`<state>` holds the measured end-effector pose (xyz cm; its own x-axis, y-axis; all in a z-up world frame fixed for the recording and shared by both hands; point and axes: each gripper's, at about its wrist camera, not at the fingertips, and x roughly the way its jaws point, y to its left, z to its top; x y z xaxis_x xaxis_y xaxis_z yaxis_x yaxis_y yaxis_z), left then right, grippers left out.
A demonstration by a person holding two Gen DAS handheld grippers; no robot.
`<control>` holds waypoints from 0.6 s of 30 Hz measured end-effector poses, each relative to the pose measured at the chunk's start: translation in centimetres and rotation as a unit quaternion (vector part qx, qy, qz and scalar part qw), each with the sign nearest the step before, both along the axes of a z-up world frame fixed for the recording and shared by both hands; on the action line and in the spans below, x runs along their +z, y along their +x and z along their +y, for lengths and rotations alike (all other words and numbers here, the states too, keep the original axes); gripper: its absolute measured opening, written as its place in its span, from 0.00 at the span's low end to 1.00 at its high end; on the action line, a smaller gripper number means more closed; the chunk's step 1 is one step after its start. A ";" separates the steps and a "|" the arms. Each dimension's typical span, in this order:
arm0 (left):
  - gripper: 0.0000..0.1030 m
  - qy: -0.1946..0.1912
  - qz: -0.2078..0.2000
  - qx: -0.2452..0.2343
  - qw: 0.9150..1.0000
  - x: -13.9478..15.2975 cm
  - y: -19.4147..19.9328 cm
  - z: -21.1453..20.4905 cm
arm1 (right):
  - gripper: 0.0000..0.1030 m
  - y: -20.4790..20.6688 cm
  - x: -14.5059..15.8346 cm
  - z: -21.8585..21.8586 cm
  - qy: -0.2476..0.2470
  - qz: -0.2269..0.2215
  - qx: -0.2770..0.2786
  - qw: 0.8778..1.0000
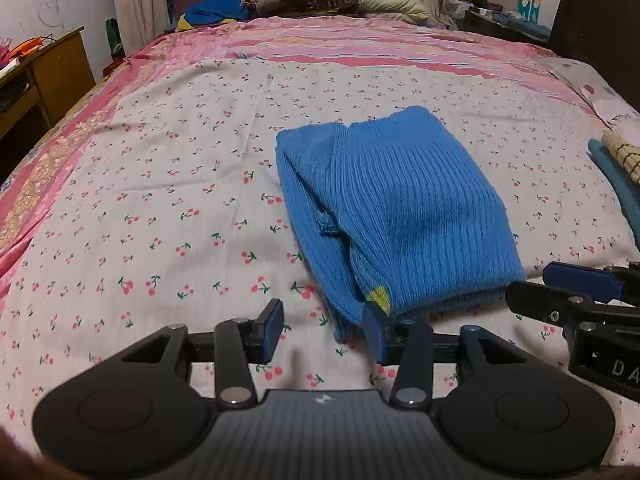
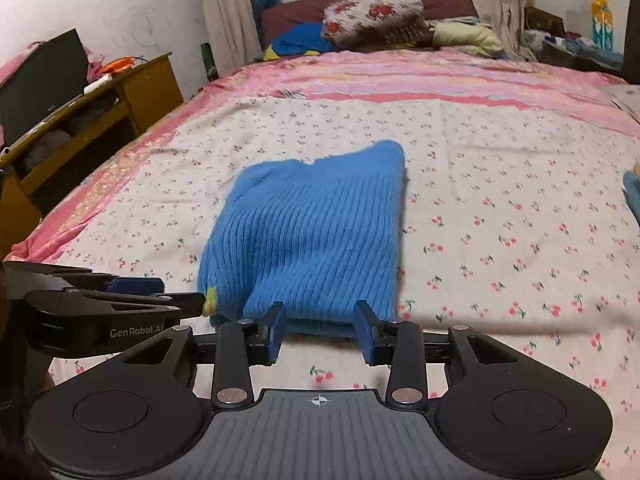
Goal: Fold small clothes
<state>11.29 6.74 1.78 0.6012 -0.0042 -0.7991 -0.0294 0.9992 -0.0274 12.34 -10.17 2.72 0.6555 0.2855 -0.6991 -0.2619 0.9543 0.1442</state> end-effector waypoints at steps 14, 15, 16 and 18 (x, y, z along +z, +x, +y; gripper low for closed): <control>0.82 -0.020 0.016 0.012 1.000 -0.1 -3.0 -1.5 | 0.44 -1.9 -0.8 -0.8 -0.002 0.032 -0.032 0.999; 0.83 -0.020 0.016 0.011 1.000 -0.1 -3.1 -1.5 | 0.44 -2.1 -0.9 -0.9 -0.004 0.034 -0.035 0.999; 0.83 -0.019 0.015 0.012 1.000 -0.1 -3.3 -1.6 | 0.44 -2.2 -1.1 -0.9 -0.007 0.037 -0.037 0.999; 0.84 -0.014 0.015 0.013 1.000 0.0 -3.5 -1.8 | 0.44 -2.4 -1.3 -1.0 -0.010 0.040 -0.039 0.998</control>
